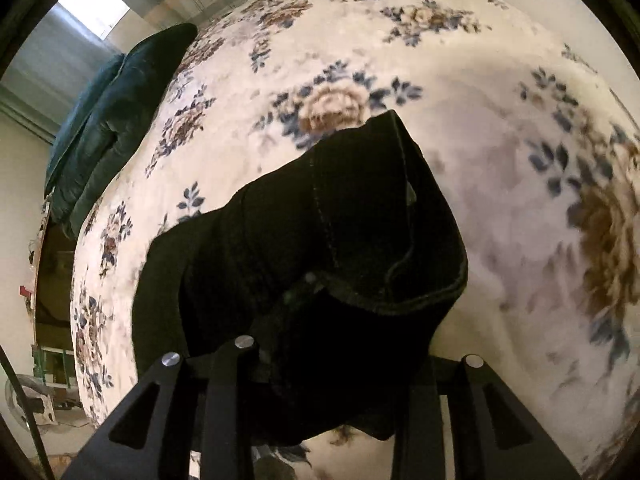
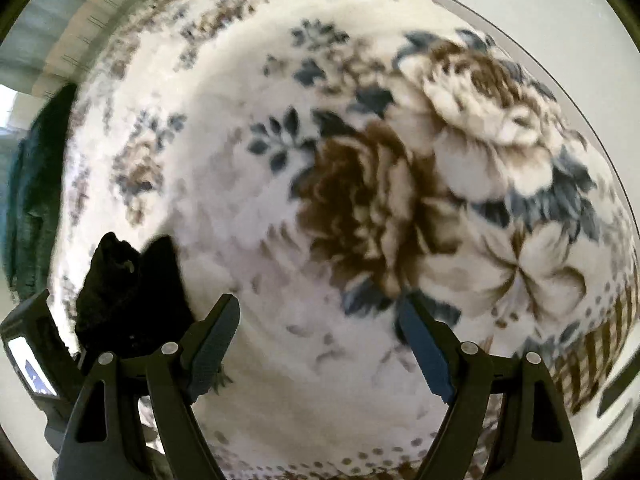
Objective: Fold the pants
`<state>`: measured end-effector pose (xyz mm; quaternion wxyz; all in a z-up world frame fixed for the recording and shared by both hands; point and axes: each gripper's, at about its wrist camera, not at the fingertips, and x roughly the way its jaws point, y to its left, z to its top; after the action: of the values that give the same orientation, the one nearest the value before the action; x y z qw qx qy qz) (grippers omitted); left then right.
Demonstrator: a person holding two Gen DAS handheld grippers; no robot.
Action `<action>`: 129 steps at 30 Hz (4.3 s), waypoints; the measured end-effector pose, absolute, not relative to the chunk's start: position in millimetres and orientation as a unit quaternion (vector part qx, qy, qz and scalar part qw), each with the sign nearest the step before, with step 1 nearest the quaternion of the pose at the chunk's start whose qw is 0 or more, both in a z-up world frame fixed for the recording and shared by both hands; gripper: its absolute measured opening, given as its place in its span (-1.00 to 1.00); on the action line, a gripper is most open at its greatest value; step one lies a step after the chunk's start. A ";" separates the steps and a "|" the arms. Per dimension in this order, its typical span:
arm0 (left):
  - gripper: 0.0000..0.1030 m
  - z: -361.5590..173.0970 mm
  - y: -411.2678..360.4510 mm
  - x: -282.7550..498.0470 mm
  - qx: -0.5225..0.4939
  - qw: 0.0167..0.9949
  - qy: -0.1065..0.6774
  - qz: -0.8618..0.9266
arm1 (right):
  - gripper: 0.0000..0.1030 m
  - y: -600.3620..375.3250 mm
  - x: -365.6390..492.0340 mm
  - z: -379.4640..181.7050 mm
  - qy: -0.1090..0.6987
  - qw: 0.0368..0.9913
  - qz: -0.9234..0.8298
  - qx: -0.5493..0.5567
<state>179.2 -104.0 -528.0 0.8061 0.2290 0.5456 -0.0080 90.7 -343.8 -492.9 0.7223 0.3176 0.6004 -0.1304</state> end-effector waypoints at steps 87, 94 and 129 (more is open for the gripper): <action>0.77 -592.8 186.9 224.7 -0.223 0.717 0.647 -0.130 | 0.77 -166.4 231.9 -626.7 0.683 0.590 0.145 0.407; 0.78 -660.0 168.0 236.8 -0.327 0.629 0.665 -0.234 | 1.00 -148.8 238.3 -686.6 0.699 0.551 0.191 0.413; -0.07 -473.6 405.0 333.8 -0.288 0.743 0.581 -0.167 | -0.16 106.5 345.5 -537.6 0.613 0.616 0.319 0.379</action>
<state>333.8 405.0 -473.6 0.7431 -0.2876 0.5808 -0.1667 345.5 106.5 -537.6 0.6161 0.3789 0.6125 0.3188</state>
